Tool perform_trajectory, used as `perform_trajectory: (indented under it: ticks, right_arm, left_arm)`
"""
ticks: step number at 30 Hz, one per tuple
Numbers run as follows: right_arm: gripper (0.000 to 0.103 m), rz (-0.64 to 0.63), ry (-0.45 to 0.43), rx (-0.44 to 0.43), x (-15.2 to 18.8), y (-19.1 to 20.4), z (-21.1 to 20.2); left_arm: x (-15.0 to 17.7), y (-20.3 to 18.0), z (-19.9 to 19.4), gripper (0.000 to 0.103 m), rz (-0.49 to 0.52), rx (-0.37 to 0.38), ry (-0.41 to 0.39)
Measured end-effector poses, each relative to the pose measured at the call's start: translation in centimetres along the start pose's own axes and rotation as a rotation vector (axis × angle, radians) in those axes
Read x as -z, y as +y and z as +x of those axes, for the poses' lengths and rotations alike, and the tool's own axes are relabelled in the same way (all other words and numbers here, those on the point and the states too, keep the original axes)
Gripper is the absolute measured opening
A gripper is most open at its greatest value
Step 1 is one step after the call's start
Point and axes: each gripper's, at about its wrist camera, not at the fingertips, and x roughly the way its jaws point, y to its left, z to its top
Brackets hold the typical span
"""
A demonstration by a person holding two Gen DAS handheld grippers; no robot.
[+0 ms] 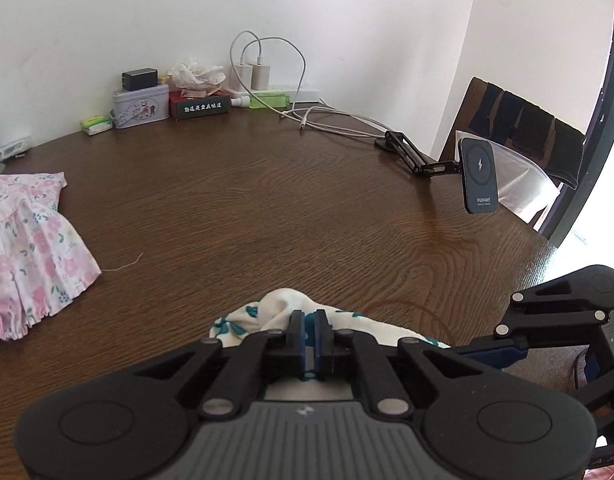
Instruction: Fold clothes
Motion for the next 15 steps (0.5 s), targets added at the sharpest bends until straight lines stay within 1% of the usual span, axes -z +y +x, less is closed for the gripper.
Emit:
perform_trajectory:
  ticks: [2, 4, 5, 6, 7, 8, 9, 10, 11, 12, 13, 15]
  right_arm:
    - [0.025, 0.014, -0.012, -0.009, -0.5, -0.2, -0.7]
    - [0.025, 0.024, -0.038, -0.018, -1.0, -0.3, -2.0]
    - [0.025, 0.015, -0.047, -0.02, -1.1, -0.1, -2.7]
    - [0.026, 0.004, -0.045, -0.019, -1.1, 0.1, -3.0]
    - [0.028, -0.01, -0.032, -0.015, -0.9, 0.3, -3.0]
    - [0.028, -0.024, -0.019, -0.01, -0.8, 0.5, -3.0]
    - [0.028, -0.029, -0.005, -0.006, -0.6, 0.6, -2.8]
    - [0.028, -0.021, 0.007, -0.001, -0.4, 0.5, -2.6]
    - [0.028, -0.008, 0.014, 0.002, -0.2, 0.4, -2.3]
    - [0.028, 0.005, 0.022, 0.006, 0.0, 0.2, -2.1]
    - [0.028, 0.017, 0.026, 0.007, 0.1, 0.1, -1.9]
    - [0.027, 0.028, 0.028, 0.009, 0.5, 0.0, -1.5]
  left_arm:
    - [-0.4, 0.2, -0.7, 0.004, -0.023, 0.015, -0.02]
    - [-0.6, 0.4, -2.4, 0.017, -0.048, 0.035, -0.075]
    - [-0.7, 0.3, -3.2, 0.032, -0.05, 0.038, -0.099]
    - [-0.7, 0.3, -4.0, 0.041, -0.052, 0.041, -0.122]
    - [-0.6, 0.3, -4.4, 0.041, -0.048, 0.034, -0.13]
    - [-0.7, 0.2, -4.9, 0.04, -0.043, 0.023, -0.126]
    - [-0.5, 0.1, -5.0, 0.038, -0.036, 0.029, -0.112]
    - [-0.4, 0.0, -5.1, 0.034, -0.03, 0.035, -0.097]
    - [-0.1, -0.2, -4.8, 0.028, -0.019, 0.033, -0.07]
    - [0.2, -0.4, -4.5, 0.022, -0.001, 0.012, -0.052]
    - [0.6, -0.4, -4.0, 0.021, 0.007, 0.002, -0.044]
    - [1.0, 0.2, -3.3, 0.02, -0.028, 0.011, -0.036]
